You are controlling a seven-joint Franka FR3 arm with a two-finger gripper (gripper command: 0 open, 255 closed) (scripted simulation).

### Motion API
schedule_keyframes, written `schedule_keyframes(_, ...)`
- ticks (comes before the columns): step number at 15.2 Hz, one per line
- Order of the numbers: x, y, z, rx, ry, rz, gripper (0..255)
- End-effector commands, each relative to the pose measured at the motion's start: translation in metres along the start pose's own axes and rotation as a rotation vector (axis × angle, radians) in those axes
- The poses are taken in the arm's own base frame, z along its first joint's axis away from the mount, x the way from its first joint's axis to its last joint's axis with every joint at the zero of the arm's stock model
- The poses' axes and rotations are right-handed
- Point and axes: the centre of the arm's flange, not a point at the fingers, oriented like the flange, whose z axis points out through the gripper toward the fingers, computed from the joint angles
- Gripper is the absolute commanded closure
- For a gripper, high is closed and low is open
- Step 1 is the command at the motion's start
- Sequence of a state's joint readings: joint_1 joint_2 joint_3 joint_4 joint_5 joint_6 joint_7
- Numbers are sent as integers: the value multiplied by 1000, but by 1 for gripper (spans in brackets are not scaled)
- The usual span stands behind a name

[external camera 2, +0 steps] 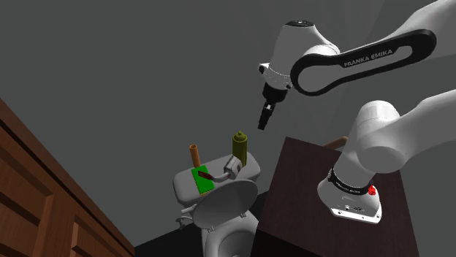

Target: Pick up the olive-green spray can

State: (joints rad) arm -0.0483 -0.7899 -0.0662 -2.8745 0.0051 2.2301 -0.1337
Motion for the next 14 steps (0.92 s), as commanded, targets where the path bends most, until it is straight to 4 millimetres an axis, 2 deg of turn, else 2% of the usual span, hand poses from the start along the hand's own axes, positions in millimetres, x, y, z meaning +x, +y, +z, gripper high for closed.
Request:
schedule_keyframes(1, 0, 4, 24, -14, 48, 13, 0)
schedule_keyframes(13, 17, 36, 173, -90, 279, 94, 0)
schedule_keyframes(14, 18, 37, 178, -93, 288, 98, 0)
